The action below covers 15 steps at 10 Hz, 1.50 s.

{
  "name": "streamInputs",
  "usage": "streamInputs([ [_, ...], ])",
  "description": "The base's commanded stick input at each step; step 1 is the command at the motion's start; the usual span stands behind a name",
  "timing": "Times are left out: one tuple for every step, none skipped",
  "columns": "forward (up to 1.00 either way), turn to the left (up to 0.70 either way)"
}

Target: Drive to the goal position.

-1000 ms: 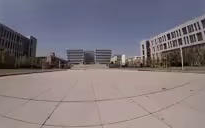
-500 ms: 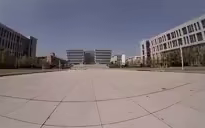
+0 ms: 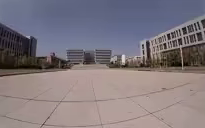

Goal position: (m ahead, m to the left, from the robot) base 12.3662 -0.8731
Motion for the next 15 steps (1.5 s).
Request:
streamInputs([
  [0.04,0.0],
  [0.04,0.0],
  [0.04,0.0],
  [0.04,0.0],
  [0.04,0.0],
  [0.04,0.0],
  [0.04,0.0],
  [0.04,0.0],
  [0.04,0.0],
  [0.04,0.0],
  [0.04,0.0],
  [0.04,0.0],
  [0.04,0.0],
  [0.04,0.0],
  [0.04,0.0],
])
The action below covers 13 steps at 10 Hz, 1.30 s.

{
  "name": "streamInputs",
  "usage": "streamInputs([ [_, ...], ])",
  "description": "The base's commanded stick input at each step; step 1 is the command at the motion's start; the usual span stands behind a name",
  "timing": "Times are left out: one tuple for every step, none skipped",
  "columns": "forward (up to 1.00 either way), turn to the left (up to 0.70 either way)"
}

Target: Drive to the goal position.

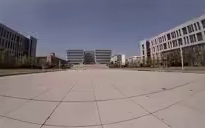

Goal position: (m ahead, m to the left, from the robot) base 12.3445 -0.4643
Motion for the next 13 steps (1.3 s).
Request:
streamInputs([
  [0.04,0.0],
  [0.04,0.0],
  [0.04,0.0],
  [0.04,0.0],
  [0.04,0.0],
  [0.04,0.0],
  [0.04,0.0],
  [0.04,0.0],
  [0.04,0.0],
  [0.04,0.0],
  [0.04,0.0],
  [0.04,0.0],
  [0.04,0.0],
])
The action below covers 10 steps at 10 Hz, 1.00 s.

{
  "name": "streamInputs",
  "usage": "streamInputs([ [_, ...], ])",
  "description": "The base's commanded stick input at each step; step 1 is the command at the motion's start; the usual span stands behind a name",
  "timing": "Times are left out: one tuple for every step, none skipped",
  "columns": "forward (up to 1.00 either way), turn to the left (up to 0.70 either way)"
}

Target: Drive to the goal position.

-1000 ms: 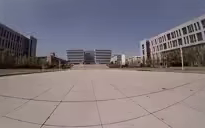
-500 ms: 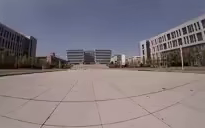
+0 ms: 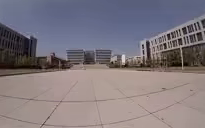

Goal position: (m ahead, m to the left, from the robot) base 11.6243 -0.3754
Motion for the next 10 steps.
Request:
streamInputs([
  [0.04,0.0],
  [0.04,0.0],
  [0.04,0.0],
  [0.04,0.0],
  [0.04,0.0],
  [0.04,0.0],
  [0.04,0.0],
  [0.04,0.0],
  [0.04,0.0],
  [0.04,0.0],
])
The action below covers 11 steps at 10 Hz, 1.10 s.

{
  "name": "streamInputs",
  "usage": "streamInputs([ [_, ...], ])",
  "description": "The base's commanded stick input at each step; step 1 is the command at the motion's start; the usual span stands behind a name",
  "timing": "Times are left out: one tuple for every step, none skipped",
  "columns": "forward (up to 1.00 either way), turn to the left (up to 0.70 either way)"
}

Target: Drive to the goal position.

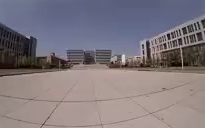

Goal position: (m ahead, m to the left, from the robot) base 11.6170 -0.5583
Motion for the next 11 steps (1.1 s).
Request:
streamInputs([
  [0.04,0.0],
  [0.04,0.0],
  [0.04,0.0],
  [0.04,0.0],
  [0.04,0.0],
  [0.04,0.0],
  [0.04,0.0],
  [0.04,0.0],
  [0.04,0.0],
  [0.04,0.0],
  [0.04,0.0],
])
